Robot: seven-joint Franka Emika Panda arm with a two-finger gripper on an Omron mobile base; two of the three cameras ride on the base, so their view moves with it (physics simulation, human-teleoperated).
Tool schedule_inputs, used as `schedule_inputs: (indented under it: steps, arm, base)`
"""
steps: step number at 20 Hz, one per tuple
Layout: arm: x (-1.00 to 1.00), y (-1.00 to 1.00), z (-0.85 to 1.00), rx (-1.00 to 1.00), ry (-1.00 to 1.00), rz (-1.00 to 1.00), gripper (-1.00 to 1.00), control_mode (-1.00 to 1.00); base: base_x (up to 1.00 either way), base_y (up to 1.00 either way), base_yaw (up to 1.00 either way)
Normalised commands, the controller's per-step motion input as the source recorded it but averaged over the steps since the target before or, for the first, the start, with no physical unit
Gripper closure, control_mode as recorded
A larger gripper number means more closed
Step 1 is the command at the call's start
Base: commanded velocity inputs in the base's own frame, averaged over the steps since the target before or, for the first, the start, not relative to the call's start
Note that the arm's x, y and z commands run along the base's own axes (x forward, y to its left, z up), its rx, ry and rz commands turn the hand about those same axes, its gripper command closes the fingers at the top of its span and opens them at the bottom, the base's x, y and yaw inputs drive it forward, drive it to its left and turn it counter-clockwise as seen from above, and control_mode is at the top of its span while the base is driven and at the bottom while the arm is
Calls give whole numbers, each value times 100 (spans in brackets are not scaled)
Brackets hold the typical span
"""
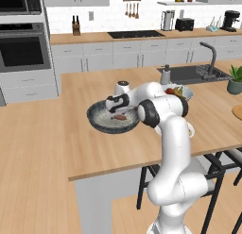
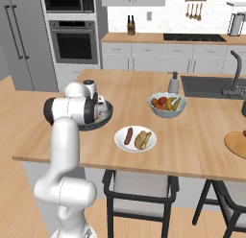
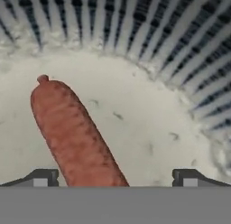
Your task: Place one bun and one sausage from the bowl on each plate.
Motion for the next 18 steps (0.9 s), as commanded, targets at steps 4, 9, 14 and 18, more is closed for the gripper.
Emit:
schedule_inputs:
  steps: [4, 9, 14, 18]
  arm:
    - [8, 0, -31, -1, 0, 2, 100, -100]
    - [0, 0, 0, 0, 0, 0, 100, -100]
    - [-11, -8, 51, 0, 0, -2, 100, -100]
    - [-78, -11, 80, 0, 0, -2, 100, -100]
  base:
    - [0, 0, 0]
    - [0, 0, 0]
    - [0, 0, 0]
    - [0, 0, 0]
